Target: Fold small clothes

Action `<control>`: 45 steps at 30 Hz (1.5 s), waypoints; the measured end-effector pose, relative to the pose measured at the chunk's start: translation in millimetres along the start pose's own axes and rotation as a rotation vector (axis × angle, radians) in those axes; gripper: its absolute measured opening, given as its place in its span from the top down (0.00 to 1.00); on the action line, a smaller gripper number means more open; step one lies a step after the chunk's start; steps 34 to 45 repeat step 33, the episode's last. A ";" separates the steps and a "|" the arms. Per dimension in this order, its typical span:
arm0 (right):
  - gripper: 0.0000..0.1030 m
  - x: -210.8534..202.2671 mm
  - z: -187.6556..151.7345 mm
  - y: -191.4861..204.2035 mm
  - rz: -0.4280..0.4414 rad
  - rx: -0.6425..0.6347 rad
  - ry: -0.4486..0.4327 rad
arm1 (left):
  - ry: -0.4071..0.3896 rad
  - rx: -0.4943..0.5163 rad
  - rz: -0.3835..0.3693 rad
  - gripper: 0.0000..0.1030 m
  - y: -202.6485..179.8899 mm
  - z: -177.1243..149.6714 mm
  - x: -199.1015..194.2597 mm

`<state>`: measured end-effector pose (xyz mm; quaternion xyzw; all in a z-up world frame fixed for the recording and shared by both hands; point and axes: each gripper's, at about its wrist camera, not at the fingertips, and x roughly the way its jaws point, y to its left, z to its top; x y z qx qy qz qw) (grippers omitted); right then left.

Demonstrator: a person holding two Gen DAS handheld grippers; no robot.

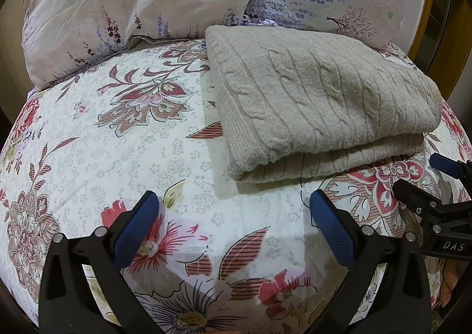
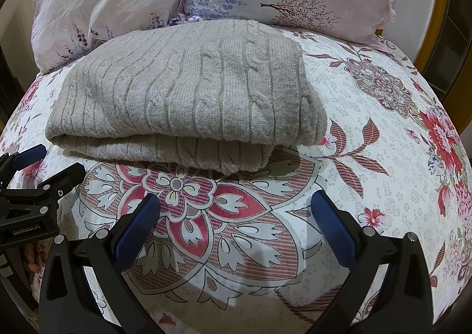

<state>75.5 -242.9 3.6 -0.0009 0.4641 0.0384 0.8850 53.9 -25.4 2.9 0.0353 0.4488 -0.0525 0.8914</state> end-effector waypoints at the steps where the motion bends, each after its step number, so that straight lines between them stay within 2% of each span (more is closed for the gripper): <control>1: 0.01 0.0 0.0 0.1 0.000 0.000 0.000 | 0.000 0.000 0.000 0.02 0.0 0.0 0.0; 45: 0.01 0.0 -0.1 0.8 -0.001 0.001 0.000 | 0.000 0.000 0.000 0.02 0.2 0.0 0.1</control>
